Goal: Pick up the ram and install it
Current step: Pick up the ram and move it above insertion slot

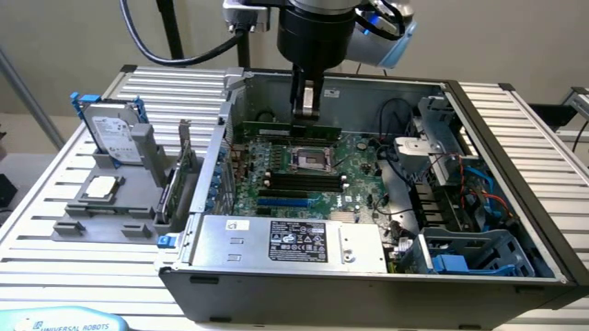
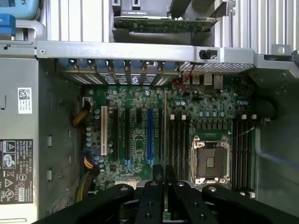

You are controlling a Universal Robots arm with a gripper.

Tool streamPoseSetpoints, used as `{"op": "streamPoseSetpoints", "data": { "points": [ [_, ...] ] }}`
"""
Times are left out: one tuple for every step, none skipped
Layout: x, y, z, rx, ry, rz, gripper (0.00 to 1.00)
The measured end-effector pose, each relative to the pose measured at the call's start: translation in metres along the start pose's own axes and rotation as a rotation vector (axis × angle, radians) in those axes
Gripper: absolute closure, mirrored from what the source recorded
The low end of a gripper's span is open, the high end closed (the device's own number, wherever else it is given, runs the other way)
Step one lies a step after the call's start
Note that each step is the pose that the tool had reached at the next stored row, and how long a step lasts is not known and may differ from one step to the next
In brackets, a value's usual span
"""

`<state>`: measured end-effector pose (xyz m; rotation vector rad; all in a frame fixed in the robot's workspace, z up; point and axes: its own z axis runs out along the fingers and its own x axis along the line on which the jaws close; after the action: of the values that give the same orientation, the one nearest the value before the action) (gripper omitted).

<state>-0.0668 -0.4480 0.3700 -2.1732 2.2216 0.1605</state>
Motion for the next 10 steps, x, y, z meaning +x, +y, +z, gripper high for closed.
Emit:
{"op": "streamPoseSetpoints", "data": {
  "points": [
    [-0.004, -0.002, 0.002, -0.0001, 0.0001, 0.0, 0.87],
    [-0.007, -0.0037, 0.0042, 0.0, 0.0, 0.0, 0.87],
    [-0.011, -0.0052, 0.0064, 0.0001, 0.0, 0.0, 0.87],
    [-0.015, -0.0065, 0.0084, 0.0001, 0.0, 0.0, 0.87],
    [-0.018, -0.0077, 0.0102, 0.0001, 0.0, 0.0, 0.87],
    [-0.021, -0.0088, 0.012, 0.0, 0.0, 0.0, 0.87],
    [-0.023, -0.0101, 0.0137, 0.0, 0.0001, 0.0, 0.87],
    [-0.025, -0.0114, 0.0154, 0.0, 0.0, 0.0, 0.87],
    [-0.027, -0.0126, 0.017, 0.0, -0.0001, 0.0, 0.87],
    [-0.028, -0.014, 0.0185, 0.0001, -0.0001, 0.001, 0.87]
  ]
}}
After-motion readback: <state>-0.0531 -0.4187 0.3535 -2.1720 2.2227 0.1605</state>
